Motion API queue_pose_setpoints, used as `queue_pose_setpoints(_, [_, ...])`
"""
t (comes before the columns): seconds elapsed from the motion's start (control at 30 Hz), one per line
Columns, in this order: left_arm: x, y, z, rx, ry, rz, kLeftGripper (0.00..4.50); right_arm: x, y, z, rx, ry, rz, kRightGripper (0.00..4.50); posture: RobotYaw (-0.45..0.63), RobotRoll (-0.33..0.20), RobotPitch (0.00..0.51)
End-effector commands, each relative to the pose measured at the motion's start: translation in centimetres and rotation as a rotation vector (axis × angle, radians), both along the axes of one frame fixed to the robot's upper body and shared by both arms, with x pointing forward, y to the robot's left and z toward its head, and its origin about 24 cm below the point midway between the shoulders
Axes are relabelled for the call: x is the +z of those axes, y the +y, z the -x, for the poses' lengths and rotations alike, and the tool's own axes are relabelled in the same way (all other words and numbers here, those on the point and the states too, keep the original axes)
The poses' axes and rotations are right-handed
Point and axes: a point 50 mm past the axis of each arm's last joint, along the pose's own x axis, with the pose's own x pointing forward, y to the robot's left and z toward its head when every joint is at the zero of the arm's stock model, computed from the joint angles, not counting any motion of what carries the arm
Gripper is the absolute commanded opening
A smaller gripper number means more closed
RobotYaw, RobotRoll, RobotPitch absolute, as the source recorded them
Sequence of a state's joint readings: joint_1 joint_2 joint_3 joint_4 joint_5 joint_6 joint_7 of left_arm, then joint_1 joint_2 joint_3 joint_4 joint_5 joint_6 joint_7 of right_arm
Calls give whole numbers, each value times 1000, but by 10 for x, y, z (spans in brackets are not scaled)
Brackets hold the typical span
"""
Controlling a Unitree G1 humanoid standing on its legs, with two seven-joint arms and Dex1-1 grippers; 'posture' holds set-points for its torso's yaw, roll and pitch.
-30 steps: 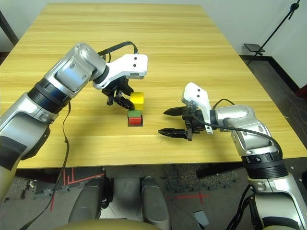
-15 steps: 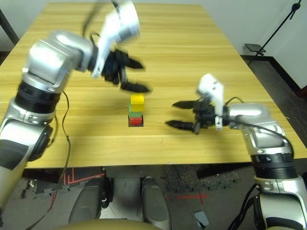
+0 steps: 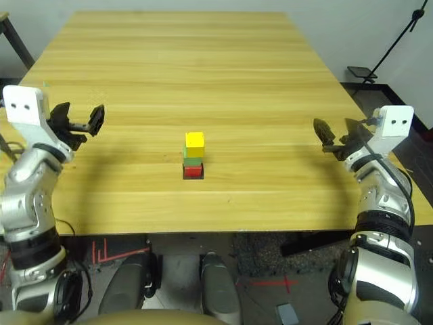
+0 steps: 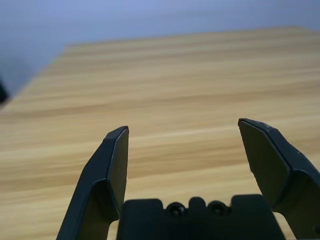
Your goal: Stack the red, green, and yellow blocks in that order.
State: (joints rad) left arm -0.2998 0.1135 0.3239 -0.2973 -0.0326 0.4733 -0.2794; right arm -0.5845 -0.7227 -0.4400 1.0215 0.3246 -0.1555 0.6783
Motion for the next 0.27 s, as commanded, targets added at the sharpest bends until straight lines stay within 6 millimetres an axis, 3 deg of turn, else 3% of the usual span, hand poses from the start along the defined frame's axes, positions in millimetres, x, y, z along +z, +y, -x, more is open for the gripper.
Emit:
queue_pose_setpoints(0.03, [-17, 2, -1, 54, -17, -28, 4472, -3, -5, 1, -28, 8, 19, 4500, 44, -111, 87])
queue_pose_setpoints(0.27, [-47, 12, 5, 189, 20, -20, 4472, -9, -2, -1, -40, 13, 19, 4500, 52, -119, 93])
